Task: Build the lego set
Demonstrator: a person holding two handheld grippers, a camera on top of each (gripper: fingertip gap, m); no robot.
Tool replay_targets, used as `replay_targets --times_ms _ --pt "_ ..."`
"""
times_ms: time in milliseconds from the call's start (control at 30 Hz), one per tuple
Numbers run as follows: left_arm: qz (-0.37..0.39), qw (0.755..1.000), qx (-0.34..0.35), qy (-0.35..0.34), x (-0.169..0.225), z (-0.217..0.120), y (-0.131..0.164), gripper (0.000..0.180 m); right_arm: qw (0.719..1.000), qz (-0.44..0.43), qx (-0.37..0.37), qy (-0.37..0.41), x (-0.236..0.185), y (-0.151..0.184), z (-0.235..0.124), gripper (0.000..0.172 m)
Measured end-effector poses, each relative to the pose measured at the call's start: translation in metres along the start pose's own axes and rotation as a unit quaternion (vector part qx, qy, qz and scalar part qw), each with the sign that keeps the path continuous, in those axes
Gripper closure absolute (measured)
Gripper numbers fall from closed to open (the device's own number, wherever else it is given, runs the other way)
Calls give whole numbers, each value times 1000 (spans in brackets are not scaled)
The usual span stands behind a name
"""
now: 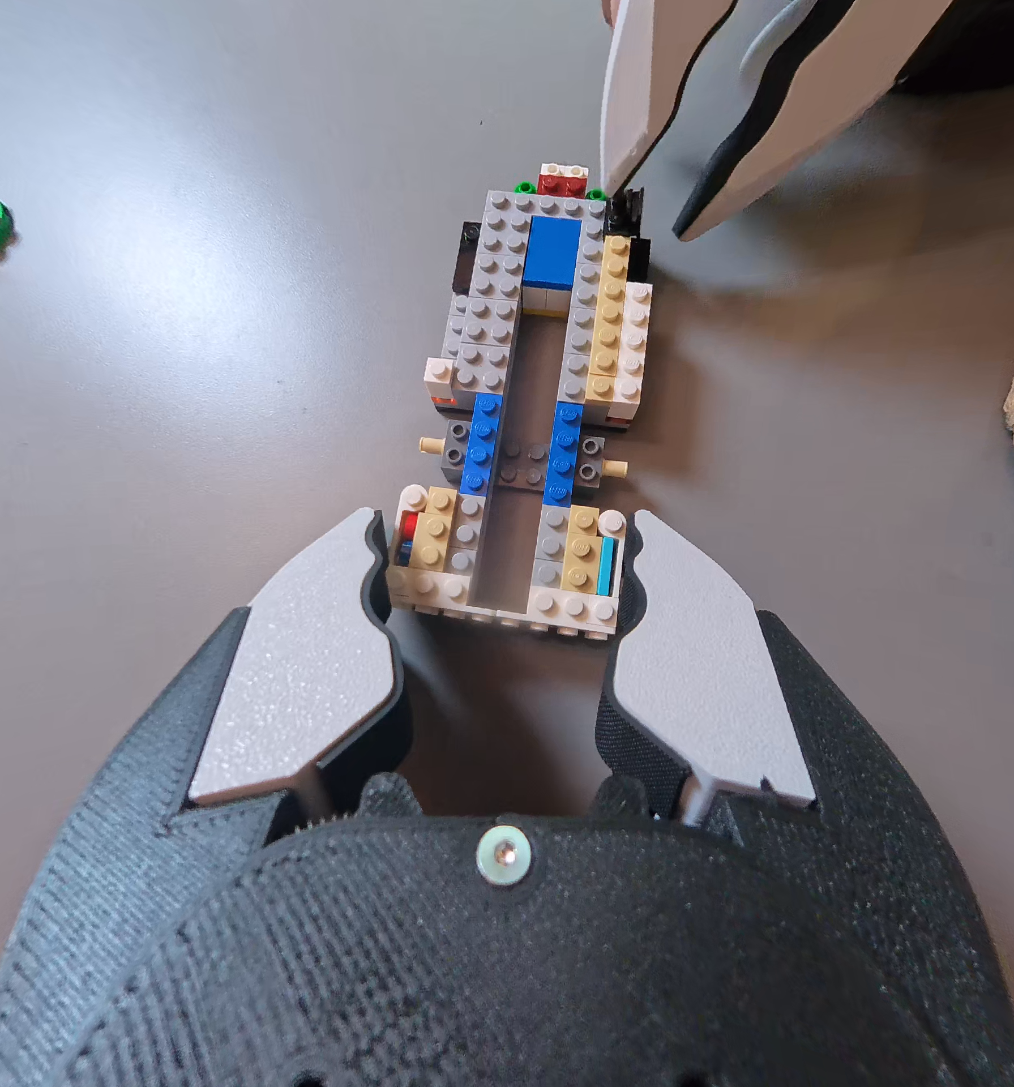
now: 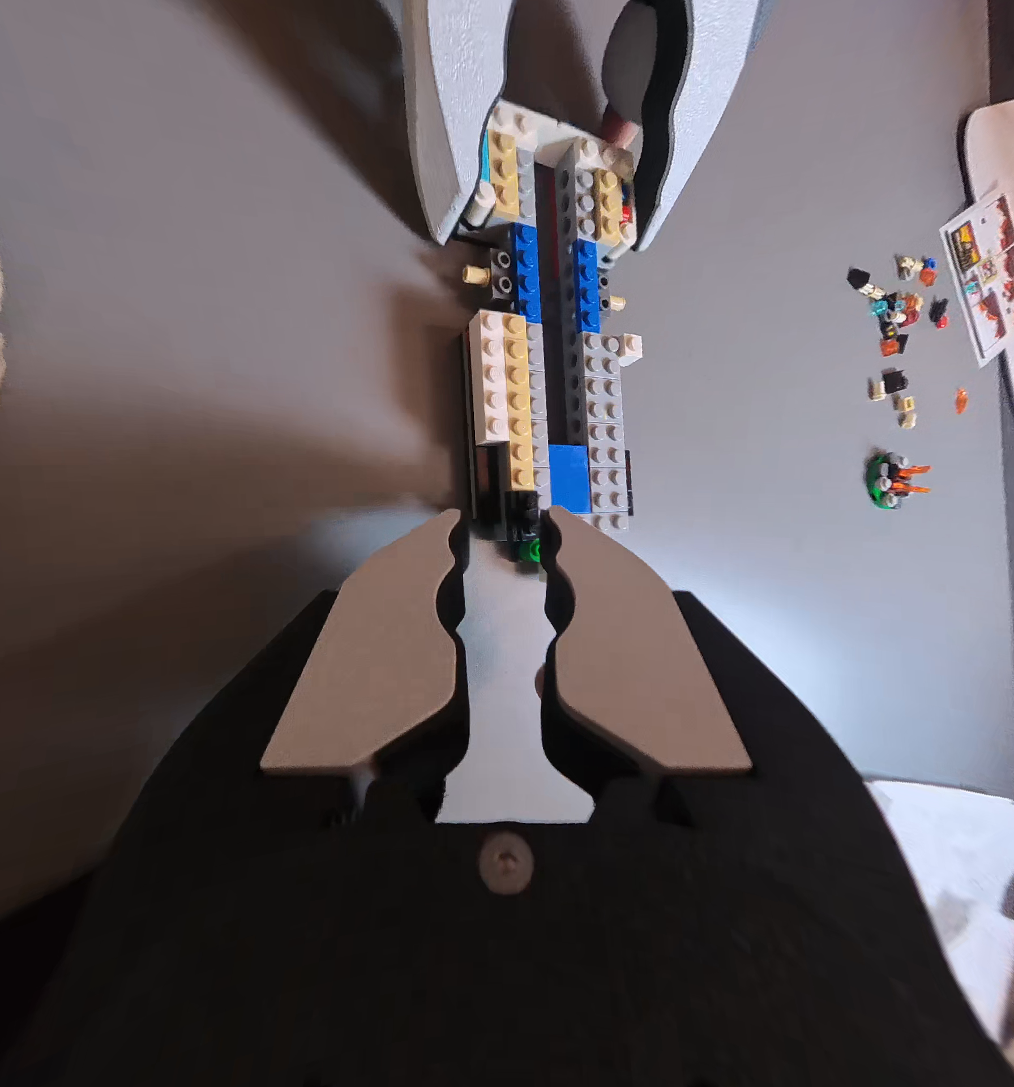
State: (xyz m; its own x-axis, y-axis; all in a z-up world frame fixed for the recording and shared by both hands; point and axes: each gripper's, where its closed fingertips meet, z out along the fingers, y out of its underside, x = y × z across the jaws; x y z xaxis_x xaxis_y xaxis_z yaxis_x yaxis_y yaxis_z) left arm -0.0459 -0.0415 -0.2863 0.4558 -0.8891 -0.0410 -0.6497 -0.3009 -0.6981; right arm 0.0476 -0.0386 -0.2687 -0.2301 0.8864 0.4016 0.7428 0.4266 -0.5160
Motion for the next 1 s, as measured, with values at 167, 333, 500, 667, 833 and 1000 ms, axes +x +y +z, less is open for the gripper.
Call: replay_targets --times_ms 167,333,500,667,833,1000 --pt "1 1000 1 1 0 0 0 104 990 121 36 -64 2 -9 -4 158" --pt "2 1000 2 1 0 0 0 104 976 193 33 -100 8 -6 1 168" --pt "2 1000 2 1 0 -1 0 104 970 210 18 -120 6 -2 3 170" --pt "2 1000 2 2 0 -1 0 104 969 202 -11 -140 5 -2 3 170" --pt "3 1000 3 1 1 -1 0 104 961 208 -39 -179 5 -2 3 171" --pt "3 1000 5 4 2 0 0 104 967 168 -68 -177 4 -2 5 170"
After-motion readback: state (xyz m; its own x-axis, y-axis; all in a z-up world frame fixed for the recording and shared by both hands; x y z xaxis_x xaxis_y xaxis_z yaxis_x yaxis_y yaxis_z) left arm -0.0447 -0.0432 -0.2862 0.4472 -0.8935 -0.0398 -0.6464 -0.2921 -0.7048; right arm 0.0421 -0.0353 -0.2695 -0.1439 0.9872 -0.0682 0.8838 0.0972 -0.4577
